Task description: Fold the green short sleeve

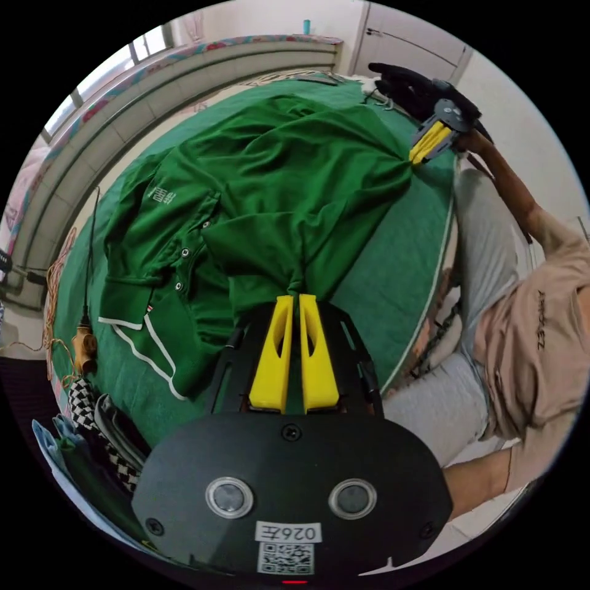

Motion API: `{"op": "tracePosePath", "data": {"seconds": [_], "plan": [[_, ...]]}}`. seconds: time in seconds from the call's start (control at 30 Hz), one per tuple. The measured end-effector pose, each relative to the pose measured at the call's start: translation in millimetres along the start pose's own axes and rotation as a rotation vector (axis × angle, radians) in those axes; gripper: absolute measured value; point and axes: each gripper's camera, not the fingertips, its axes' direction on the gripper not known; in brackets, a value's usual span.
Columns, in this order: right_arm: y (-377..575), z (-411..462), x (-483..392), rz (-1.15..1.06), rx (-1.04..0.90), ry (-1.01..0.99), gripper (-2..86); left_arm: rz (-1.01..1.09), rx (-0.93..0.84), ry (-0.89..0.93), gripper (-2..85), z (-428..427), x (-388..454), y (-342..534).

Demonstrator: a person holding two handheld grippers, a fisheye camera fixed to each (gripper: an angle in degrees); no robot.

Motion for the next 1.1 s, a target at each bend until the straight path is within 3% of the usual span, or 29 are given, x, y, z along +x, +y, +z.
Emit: {"op": "tracePosePath", "data": {"seconds": [0.17, 0.3, 0.4, 0.47, 0.6, 0.67, 0.8, 0.9, 0.97, 1.0, 1.03, 1.1], "plan": [[50, -23, -18, -0.183, -0.005, -0.160, -0.5, 0.069, 0.050, 0.198, 0.4, -17, -6, 44], [77, -51, 11, -0.097, 0.117, -0.114, 2.8, -0.032, 0.174, 0.201, -0.5, -46, -38, 89], [86, -81, 75, 0.123, 0.326, -0.094, 4.3, -0.190, 0.415, 0.167, -0.3, -73, -80, 117], [79, -90, 147, 0.352, 0.409, -0.096, 5.2, -0.290, 0.472, 0.136, 0.5, -78, -112, 112], [55, -84, 248, 0.599, 0.423, -0.119, 7.0, -0.497, 0.545, 0.047, 17.4, -66, -188, 50], [42, -81, 304, 0.734, 0.469, -0.096, 8.2, -0.563, 0.556, 0.012, 20.5, -54, -222, 13], [22, -82, 370, 0.855, 0.520, -0.020, 12.1, -0.638, 0.427, -0.029, 23.6, -4, -296, -84], [-1, -72, 411, 0.898, 0.463, -0.020, 15.2, -0.681, 0.219, 0.090, 24.0, 58, -337, -147], [-21, -71, 412, 0.869, 0.409, 0.123, 10.0, -0.717, 0.064, -0.087, 17.1, 77, -334, -176], [-28, -70, 409, 0.819, 0.372, 0.170, 6.9, -0.582, 0.015, -0.176, 7.5, 83, -319, -197], [-39, -71, 401, 0.727, 0.335, 0.225, 0.5, -0.495, 0.020, -0.146, 4.0, 85, -310, -212], [-51, -78, 393, 0.621, 0.286, 0.261, -0.7, -0.422, 0.074, -0.112, 1.9, 82, -301, -224]]}}
